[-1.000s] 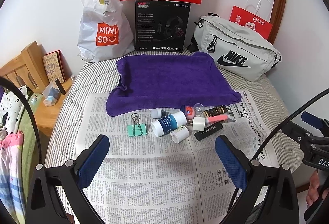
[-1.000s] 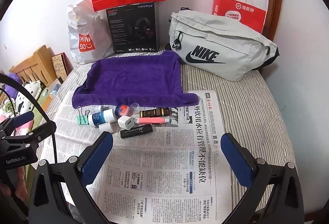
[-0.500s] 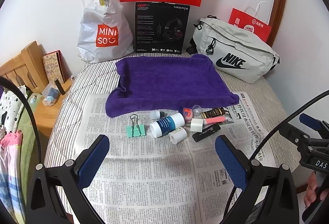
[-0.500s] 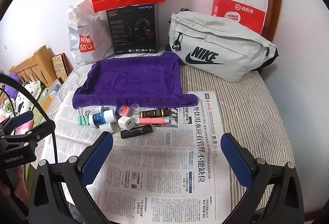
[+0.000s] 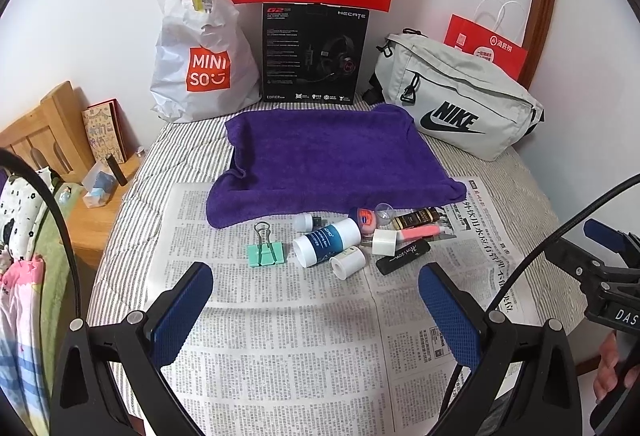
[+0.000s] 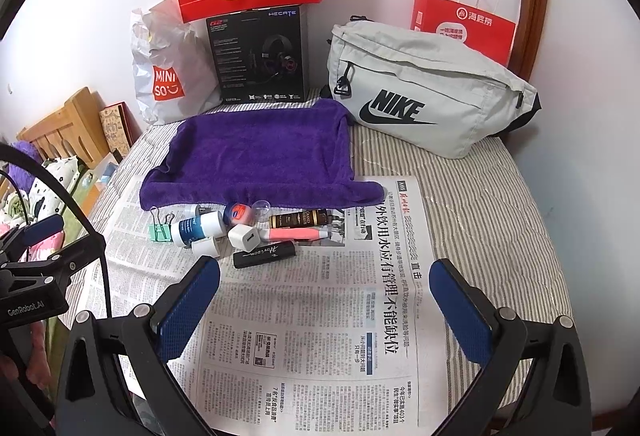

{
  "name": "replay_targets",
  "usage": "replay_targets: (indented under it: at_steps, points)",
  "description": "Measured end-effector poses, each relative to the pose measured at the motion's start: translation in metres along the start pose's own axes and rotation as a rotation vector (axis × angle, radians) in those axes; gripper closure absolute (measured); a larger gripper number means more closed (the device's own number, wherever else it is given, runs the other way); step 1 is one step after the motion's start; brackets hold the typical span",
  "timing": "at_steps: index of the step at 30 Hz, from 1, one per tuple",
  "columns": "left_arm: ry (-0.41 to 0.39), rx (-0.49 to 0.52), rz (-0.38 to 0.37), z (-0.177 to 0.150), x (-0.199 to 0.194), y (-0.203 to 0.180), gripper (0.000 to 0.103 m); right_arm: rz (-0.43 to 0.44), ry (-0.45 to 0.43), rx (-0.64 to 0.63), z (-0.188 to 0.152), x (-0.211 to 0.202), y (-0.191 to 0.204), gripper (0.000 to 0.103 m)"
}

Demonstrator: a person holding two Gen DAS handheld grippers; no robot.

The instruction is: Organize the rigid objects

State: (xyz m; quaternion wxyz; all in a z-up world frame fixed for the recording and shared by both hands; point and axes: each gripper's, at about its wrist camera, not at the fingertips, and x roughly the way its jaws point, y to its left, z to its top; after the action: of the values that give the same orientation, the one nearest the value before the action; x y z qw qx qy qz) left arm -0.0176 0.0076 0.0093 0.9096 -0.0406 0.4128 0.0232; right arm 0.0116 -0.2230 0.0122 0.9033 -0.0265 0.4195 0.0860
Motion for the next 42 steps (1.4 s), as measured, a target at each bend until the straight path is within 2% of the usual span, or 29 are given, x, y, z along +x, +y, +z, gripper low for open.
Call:
replay_targets:
  at_steps: [12,29,42]
  points:
    - [0.013,0.002,-0.002,0.002,0.005,0.001,0.000,-0.024,-0.007,-0.008,0.001,-0.001,-0.001,0.000]
    - [0.014,-0.004,0.003,0.002,0.012,0.005,0.000,-0.006,0.001,-0.013,0.002,0.002,0.002,0.000]
    - [0.037,0.001,0.030,0.005,0.035,0.007,0.000,0.001,0.038,-0.022,0.005,0.025,0.004,0.000]
